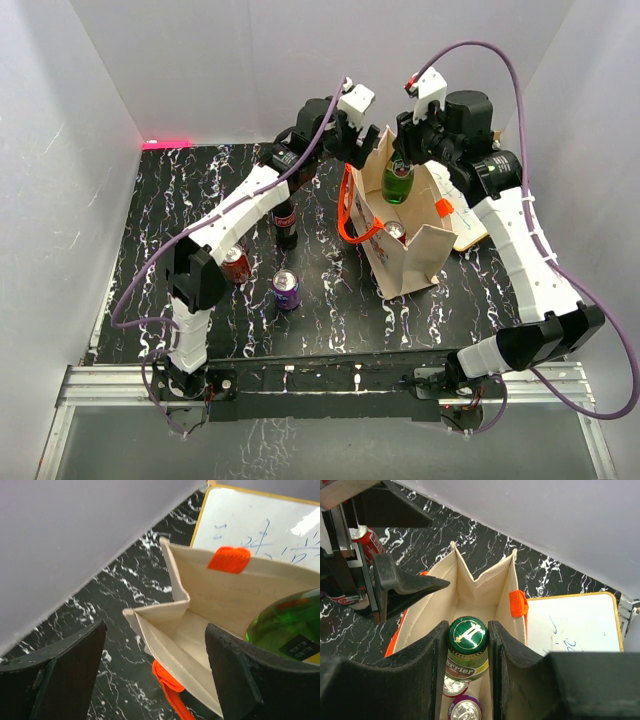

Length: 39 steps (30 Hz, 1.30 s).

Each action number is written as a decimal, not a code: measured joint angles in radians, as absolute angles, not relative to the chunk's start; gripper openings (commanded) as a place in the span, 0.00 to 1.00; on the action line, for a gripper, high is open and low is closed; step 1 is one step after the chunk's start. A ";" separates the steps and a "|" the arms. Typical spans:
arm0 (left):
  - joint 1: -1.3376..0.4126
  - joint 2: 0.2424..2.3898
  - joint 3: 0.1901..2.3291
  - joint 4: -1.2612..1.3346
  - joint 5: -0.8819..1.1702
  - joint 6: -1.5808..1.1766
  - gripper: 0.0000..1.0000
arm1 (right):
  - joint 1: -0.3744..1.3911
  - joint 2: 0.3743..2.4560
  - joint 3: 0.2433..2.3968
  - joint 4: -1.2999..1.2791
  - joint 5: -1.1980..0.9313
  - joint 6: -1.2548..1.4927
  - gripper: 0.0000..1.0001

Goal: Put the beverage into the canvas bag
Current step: Place the drink in the canvas bag.

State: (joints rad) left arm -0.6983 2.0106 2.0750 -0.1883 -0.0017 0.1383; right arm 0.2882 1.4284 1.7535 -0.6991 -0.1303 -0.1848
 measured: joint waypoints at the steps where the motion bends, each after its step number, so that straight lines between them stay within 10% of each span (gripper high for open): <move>1: -0.694 2.009 2.061 -0.191 0.003 0.126 0.76 | 0.289 1.428 1.735 -0.686 -0.130 -0.185 0.08; 20: -0.674 2.070 2.022 -0.221 0.120 -0.006 0.48 | 0.294 1.426 1.522 -0.548 -0.096 -0.247 0.08; 33: -0.659 2.084 2.009 -0.220 0.190 0.062 0.00 | 0.286 1.320 1.317 -0.515 -0.050 -0.332 0.08; 39: -0.653 2.080 1.987 -0.213 0.255 0.129 0.00 | 0.276 1.233 1.242 -0.512 -0.049 -0.340 0.08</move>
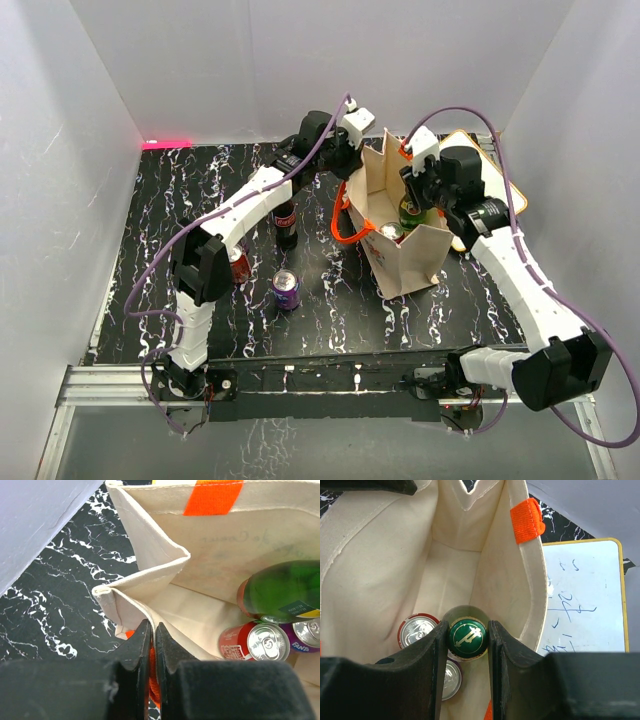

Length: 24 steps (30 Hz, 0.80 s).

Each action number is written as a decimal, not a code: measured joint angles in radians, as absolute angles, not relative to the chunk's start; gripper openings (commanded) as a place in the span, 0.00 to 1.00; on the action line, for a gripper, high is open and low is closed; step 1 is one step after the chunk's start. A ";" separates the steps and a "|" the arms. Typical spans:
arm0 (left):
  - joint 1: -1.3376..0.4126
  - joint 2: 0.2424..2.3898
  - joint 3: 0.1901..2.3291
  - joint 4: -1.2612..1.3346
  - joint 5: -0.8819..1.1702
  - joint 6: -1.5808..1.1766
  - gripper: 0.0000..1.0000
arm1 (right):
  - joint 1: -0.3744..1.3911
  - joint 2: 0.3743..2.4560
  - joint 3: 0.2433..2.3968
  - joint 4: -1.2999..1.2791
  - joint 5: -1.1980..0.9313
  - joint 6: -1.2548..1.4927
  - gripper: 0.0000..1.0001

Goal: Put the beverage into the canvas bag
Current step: Place the drink in the canvas bag.

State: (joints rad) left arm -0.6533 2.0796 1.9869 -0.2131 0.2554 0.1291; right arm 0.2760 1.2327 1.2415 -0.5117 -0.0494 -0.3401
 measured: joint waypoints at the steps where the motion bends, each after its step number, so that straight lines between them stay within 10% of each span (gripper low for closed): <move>1: -0.652 2.080 1.987 -0.211 0.267 0.135 0.00 | 0.274 1.220 1.225 -0.508 -0.049 -0.340 0.08; 24: -0.642 2.080 1.979 -0.197 0.430 0.142 0.00 | 0.260 1.153 1.024 -0.436 -0.104 -0.320 0.08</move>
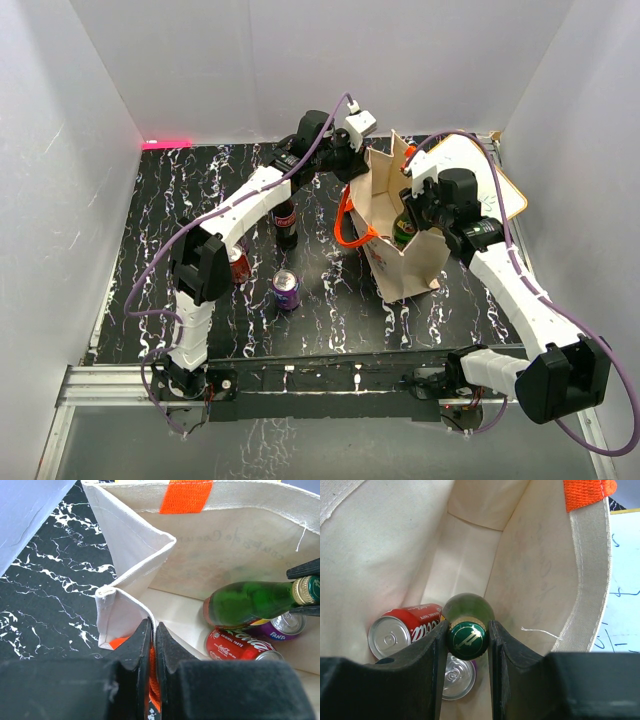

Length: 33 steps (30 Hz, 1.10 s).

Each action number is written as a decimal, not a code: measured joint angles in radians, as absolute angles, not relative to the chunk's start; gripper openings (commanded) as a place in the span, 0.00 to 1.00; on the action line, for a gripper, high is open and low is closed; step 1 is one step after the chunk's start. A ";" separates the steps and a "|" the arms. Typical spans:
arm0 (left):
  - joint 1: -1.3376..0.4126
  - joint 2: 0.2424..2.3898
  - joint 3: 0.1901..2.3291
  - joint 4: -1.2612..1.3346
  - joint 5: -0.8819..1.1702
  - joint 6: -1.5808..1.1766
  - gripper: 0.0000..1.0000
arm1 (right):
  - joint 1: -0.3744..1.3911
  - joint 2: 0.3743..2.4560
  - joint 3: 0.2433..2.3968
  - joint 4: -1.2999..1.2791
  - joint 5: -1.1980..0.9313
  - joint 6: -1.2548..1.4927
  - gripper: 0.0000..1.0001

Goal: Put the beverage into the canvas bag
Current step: Place the drink in the canvas bag.

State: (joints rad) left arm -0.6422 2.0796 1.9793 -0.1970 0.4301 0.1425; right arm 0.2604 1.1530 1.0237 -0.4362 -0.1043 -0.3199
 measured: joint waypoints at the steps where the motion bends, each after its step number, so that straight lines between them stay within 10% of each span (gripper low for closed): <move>1: -0.642 2.080 1.979 -0.196 0.430 0.143 0.00 | 0.259 1.153 1.023 -0.436 -0.104 -0.323 0.08; 33: -0.601 2.123 2.074 -0.267 0.533 0.048 0.00 | 0.226 1.270 1.212 -0.521 -0.146 -0.381 0.08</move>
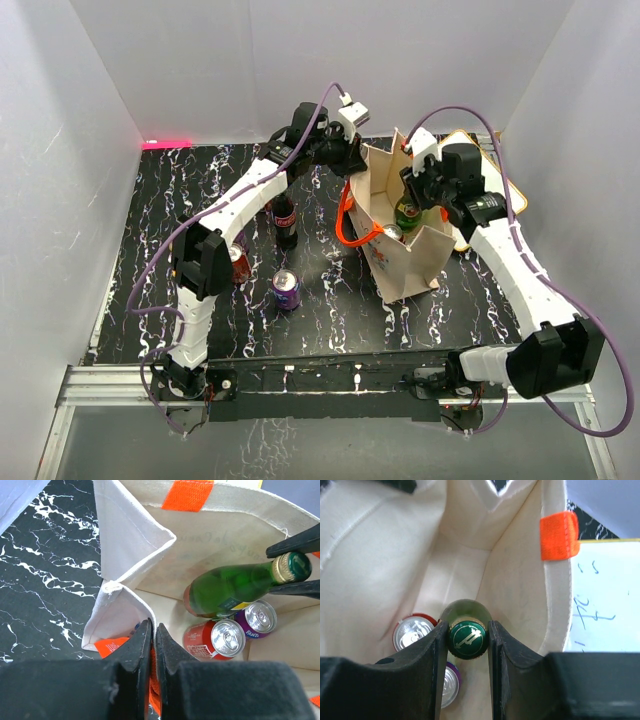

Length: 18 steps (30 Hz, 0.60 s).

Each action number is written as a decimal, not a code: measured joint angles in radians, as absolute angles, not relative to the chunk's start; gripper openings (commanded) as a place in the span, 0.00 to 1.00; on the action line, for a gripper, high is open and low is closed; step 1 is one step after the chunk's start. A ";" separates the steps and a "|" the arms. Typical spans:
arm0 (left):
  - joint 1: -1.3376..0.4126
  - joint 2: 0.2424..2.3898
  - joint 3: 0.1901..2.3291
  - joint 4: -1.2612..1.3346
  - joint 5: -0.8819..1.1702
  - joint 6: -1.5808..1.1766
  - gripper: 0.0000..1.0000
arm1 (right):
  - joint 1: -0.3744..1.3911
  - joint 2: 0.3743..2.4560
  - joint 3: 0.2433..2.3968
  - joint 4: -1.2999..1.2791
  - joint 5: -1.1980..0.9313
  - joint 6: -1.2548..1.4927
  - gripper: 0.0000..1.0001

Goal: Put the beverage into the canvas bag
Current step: Place the drink in the canvas bag.

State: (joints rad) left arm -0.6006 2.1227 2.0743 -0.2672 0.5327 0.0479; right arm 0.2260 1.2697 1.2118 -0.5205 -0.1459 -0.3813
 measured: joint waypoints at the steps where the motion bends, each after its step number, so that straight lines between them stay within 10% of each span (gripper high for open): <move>1: -0.599 2.123 2.074 -0.270 0.533 0.047 0.00 | 0.221 1.274 1.226 -0.521 -0.165 -0.371 0.08; 18: -0.598 2.123 2.074 -0.273 0.533 0.041 0.00 | 0.225 1.389 1.231 -0.446 -0.232 -0.371 0.08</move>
State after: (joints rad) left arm -0.5976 2.1227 2.0743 -0.2729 0.5327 0.0406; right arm 0.2253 1.3891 1.2308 -0.4458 -0.2321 -0.3710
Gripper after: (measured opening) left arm 0.032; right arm 0.349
